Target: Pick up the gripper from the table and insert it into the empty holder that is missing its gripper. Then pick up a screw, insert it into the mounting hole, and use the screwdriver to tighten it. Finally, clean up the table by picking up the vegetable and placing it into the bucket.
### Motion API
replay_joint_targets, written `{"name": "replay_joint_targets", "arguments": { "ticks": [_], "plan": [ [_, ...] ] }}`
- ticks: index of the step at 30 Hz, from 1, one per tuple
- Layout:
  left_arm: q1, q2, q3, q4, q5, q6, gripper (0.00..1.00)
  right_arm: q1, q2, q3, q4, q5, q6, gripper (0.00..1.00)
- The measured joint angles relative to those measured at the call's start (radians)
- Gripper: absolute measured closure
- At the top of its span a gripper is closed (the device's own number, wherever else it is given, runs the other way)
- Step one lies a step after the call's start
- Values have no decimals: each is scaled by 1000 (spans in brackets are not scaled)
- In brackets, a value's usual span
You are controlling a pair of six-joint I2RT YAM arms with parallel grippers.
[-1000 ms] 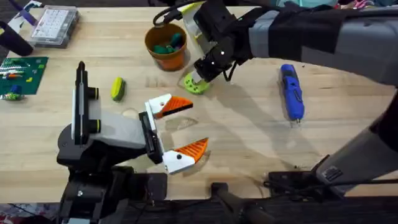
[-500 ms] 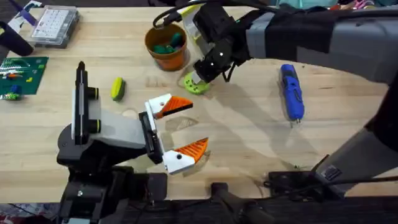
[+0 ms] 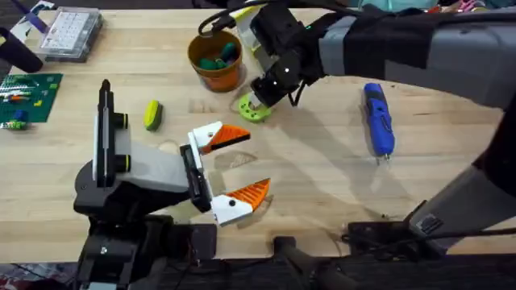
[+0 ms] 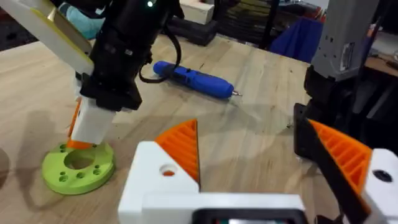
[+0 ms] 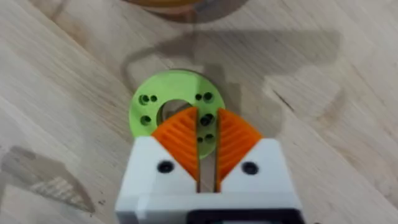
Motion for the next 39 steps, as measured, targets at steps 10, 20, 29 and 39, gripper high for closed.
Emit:
{"name": "replay_joint_targets", "arguments": {
  "ticks": [10, 20, 29, 39],
  "plan": [
    [0, 0, 0, 0, 0, 0, 13, 0, 0, 0, 1, -3, 1, 993],
    [0, 0, 0, 0, 0, 0, 14, 0, 0, 0, 0, -3, 1, 994],
    [0, 0, 0, 0, 0, 0, 14, 0, -13, 0, -45, -3, 1, 994],
    [0, 0, 0, 0, 0, 0, 14, 0, -119, 66, -200, -3, -1, 994]
  ]
}}
